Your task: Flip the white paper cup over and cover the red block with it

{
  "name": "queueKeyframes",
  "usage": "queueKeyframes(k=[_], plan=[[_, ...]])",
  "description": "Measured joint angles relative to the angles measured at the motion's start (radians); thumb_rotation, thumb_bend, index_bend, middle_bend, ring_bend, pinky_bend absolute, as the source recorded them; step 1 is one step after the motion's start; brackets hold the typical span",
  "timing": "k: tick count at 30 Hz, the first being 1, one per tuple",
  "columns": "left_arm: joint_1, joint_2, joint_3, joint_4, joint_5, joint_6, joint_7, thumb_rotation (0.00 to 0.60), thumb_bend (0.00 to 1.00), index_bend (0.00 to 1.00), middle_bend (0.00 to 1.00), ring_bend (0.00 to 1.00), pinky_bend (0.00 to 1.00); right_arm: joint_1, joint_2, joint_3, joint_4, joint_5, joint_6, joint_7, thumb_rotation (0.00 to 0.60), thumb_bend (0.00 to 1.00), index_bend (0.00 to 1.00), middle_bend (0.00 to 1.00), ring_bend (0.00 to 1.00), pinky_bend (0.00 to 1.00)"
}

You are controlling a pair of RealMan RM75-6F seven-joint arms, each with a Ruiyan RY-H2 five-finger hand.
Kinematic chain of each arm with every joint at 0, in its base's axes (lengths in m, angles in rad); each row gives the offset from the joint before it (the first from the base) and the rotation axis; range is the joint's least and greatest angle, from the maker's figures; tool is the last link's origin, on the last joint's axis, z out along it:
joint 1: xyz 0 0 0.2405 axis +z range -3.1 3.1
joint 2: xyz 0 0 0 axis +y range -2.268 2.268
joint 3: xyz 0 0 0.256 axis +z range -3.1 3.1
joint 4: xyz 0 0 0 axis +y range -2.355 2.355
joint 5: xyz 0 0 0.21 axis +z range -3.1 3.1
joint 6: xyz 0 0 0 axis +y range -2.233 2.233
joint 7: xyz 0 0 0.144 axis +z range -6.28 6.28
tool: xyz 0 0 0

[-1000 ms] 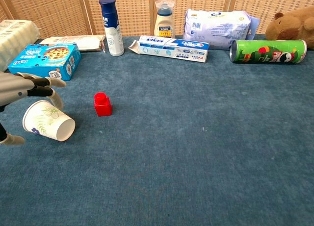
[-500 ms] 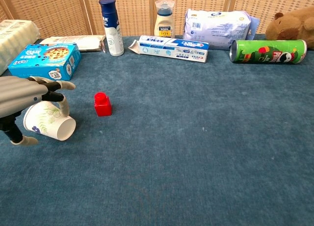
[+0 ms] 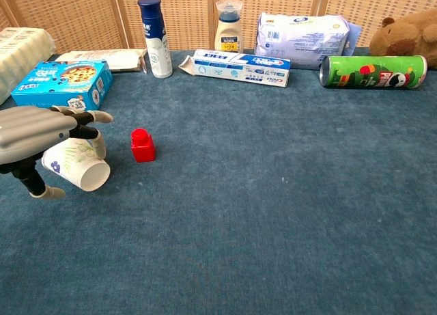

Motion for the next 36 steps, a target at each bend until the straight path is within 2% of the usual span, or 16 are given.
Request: queueKeyframes(k=[10,14,19,31,36], plan=[[0.001,-0.024,0.014,0.041,0.026,0.026,0.036,0.569,0.2,0.34,0.0,0.0,0.05,0.002,0.002,0.003,-0.005,0.003,-0.005,-0.002,0.6,0.26,0.38,0.3,0.23,0.29],[0.001,-0.012,0.021,0.025,0.023,0.019,0.045,0.571,0.2,0.38,0.0,0.0,0.05,0.002,0.002,0.003,-0.006,0.003,-0.003,-0.002,0.6,0.26,0.38,0.3,0.23,0.29],[0.004,0.016,0.027,-0.001,0.023,0.022,0.047,0.569,0.2,0.38,0.0,0.0,0.05,0.003,-0.002,0.006,-0.002,0.006,-0.004,0.0,0.6,0.26,0.38,0.3,0.23,0.29],[-0.001,0.013,0.027,0.037,0.03,0.011,0.045,0.572,0.2,0.38,0.0,0.0,0.05,0.002,0.001,0.007,-0.006,0.004,-0.002,-0.003,0.6,0.26,0.38,0.3,0.23,0.29],[-0.003,0.01,0.026,0.036,0.029,0.011,0.053,0.571,0.21,0.46,0.0,0.0,0.05,0.0,0.003,0.007,-0.005,0.003,0.002,0.003,0.6,0.26,0.38,0.3,0.23,0.29]])
